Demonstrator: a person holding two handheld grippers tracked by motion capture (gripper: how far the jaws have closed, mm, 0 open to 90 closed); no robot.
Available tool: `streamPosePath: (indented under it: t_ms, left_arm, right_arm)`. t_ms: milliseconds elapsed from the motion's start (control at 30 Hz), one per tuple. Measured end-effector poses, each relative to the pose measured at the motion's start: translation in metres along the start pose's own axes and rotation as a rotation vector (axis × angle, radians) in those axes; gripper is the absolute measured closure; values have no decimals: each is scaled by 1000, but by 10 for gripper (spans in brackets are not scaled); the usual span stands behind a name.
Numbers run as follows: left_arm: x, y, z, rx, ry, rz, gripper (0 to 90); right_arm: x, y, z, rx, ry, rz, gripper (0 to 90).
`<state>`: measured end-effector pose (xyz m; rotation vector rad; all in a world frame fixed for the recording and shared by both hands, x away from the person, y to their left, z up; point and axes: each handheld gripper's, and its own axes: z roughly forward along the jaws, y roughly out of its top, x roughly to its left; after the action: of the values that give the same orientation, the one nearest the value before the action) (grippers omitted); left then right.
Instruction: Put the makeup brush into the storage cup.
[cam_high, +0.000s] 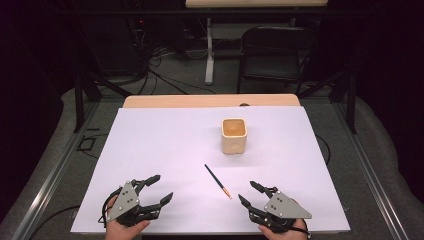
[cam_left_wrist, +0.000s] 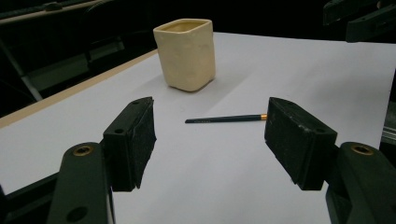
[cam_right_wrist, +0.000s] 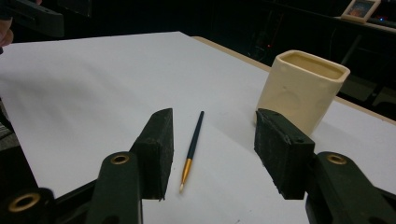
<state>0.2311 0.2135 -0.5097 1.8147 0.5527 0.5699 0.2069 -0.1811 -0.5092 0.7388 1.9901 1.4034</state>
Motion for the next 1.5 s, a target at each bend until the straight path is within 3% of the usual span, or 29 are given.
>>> streamPosePath:
  t_ms: [200, 300, 400, 567, 800, 900, 1133, 1500]
  left_arm:
    - [2, -1, 1, 2, -6, -17, 335]
    - [2, -2, 1, 5, -3, -27, 332]
    - [3, -2, 0, 3, 0, -36, 326]
    - [5, -2, 1, 4, 9, -59, 318]
    - [6, -2, 2, 18, 12, -64, 318]
    - [7, -3, 3, 19, 20, -67, 318]
    - [8, -4, 3, 12, 22, -87, 318]
    - [8, -5, 4, 37, 19, -86, 314]
  right_arm:
    - [-4, -1, 0, 9, -23, 18, 467]
    - [-5, -1, 2, 38, -35, 15, 469]
    - [-7, 0, 4, 75, -3, 41, 447]
    - [-4, 1, 7, 123, 26, 43, 456]
    - [-4, 6, 7, 101, 2, 24, 467]
    - [-5, 10, 8, 125, -4, 8, 474]
    - [-9, 12, 13, 169, -6, 28, 468]
    - [-11, 26, 26, 218, 30, 38, 462]
